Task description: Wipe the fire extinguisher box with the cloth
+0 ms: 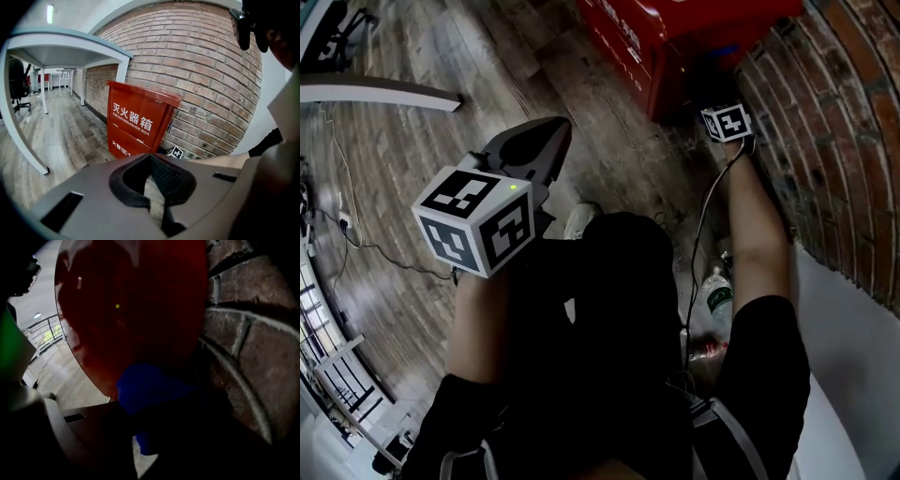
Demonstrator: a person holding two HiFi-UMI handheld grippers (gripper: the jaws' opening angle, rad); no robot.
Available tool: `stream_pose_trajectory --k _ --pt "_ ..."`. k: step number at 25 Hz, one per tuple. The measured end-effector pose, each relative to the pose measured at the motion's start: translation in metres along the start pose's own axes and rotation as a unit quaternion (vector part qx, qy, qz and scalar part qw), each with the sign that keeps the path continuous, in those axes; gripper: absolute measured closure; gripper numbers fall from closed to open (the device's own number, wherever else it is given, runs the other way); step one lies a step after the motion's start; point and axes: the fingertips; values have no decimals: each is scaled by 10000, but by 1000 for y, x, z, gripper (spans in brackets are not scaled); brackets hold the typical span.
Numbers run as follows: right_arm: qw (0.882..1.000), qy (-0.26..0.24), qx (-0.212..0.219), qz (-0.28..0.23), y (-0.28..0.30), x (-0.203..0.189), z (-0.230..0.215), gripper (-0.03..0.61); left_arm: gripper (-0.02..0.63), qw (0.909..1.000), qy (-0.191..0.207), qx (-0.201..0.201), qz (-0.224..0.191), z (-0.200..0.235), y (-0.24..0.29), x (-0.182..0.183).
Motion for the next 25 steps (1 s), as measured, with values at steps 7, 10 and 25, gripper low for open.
stream_pose_trajectory --k 7,10,25 --pt "9994 167 144 254 22 -16 18 477 606 9998 -35 134 113 8 -8 -7" --pt "9991 15 231 348 18 -15 29 477 606 10000 34 3 70 -2 -2 -1" --pt "9953 -622 573 -478 -80 68 54 477 606 9976 441 -528 -7 -65 28 15"
Point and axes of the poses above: the fingertips, and each gripper's own axes: y forward along the fingers, z to its left, x out of its top, and after that the axes turned 2 degrees about x, right-handed
